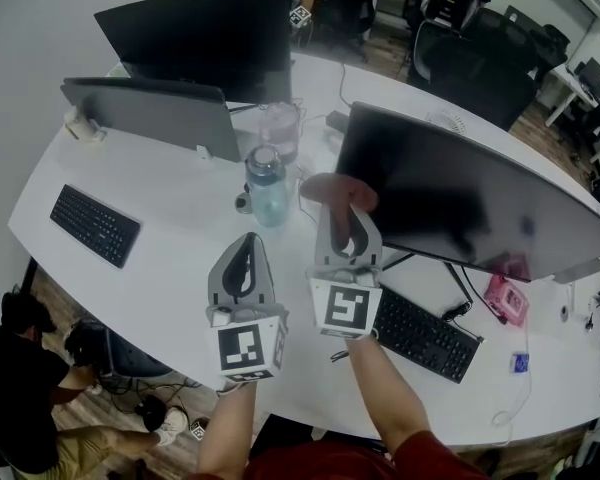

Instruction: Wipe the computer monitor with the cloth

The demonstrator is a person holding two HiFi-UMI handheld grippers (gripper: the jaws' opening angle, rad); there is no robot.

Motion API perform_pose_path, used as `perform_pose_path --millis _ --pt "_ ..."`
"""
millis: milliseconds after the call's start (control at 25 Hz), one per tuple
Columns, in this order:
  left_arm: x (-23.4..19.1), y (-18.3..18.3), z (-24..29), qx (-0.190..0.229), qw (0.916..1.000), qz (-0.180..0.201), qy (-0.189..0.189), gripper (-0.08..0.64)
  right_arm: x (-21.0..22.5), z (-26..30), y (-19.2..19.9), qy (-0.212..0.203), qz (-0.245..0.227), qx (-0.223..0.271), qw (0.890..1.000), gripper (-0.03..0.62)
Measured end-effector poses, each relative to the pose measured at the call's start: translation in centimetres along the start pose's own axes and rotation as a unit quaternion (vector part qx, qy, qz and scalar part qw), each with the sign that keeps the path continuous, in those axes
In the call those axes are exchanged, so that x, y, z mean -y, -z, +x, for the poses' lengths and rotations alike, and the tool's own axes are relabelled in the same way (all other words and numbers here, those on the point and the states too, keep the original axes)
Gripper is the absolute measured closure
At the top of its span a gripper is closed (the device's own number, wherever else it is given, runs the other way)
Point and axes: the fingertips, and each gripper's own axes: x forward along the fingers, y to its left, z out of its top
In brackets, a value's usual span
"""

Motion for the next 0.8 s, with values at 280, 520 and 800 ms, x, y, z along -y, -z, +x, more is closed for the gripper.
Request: perform_pose_path --millis 280,520,800 --pt "0.2 2.1 0.6 -0.006 0.9999 0.012 0.004 0.537 -0.3 -0.8 5.2 -0.003 0.008 -0.044 0.999 0.514" --pt "0.2 3.5 1.1 -0.016 0.9999 0.005 0.003 0.537 -0.7 -1.5 9.7 -0.008 0.009 -0.101 0.995 0.514" --pt "0.4 4.7 1.5 -0.026 0.9996 0.008 0.006 0.537 -1.0 -2.5 13.9 -0.009 0.022 -0.145 0.989 0.514"
